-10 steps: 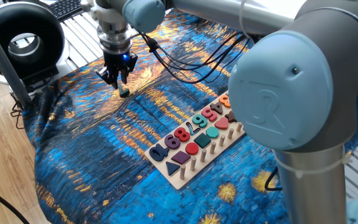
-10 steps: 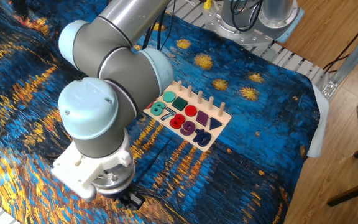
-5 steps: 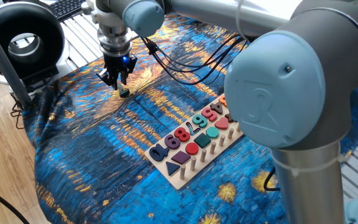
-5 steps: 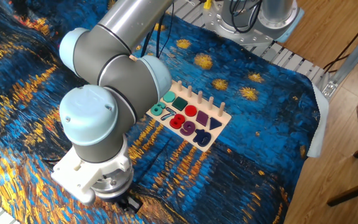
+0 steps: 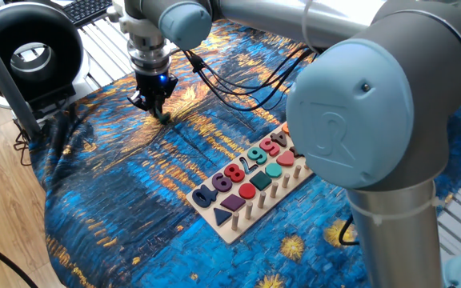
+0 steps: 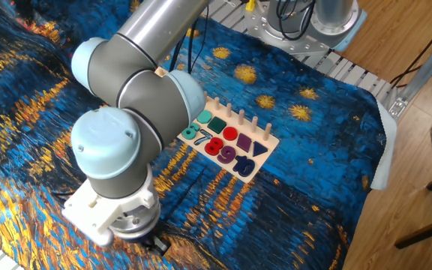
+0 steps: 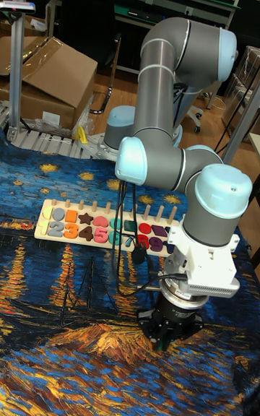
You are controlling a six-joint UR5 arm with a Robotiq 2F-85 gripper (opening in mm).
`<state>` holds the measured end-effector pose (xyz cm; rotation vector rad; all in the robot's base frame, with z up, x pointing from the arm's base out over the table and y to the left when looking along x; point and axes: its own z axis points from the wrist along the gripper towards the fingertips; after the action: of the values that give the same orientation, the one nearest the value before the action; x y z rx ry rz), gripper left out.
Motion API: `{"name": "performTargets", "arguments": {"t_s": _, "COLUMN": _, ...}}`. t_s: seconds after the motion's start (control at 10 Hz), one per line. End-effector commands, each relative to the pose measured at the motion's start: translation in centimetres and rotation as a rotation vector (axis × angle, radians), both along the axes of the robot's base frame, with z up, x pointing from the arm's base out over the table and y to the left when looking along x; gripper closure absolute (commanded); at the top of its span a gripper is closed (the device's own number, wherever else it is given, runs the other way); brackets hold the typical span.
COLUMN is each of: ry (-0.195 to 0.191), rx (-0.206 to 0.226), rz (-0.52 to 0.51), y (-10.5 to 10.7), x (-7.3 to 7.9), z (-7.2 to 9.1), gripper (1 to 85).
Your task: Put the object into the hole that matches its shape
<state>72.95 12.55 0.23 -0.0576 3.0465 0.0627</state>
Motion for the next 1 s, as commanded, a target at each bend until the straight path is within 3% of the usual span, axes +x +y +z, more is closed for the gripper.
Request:
{"name": "performTargets", "arguments": {"t_s": 0.0, "ry": 0.024, "rx": -0.003, "rz": -0.040, "y": 0.0, "x": -0.5, "z": 0.3, "gripper": 78.0}}
{"name": "performTargets", "arguments": {"t_s": 0.1, "ry": 0.029, "rx": -0.004, "rz": -0.049, "y": 0.1, "x": -0.6, "z": 0.4, "gripper": 84.0}}
{"name": "performTargets", "arguments": {"t_s": 0.4, "ry": 0.042, "rx": -0.017, "rz": -0.028, "y": -0.5, "x": -1.6, "z": 1.8, "gripper": 84.0}}
{"name": "performTargets", "arguments": {"t_s": 0.9, "ry": 0.080, "rx": -0.058, "rz": -0.016, "y": -2.5, "x": -5.6, "z": 5.6, "gripper": 84.0}}
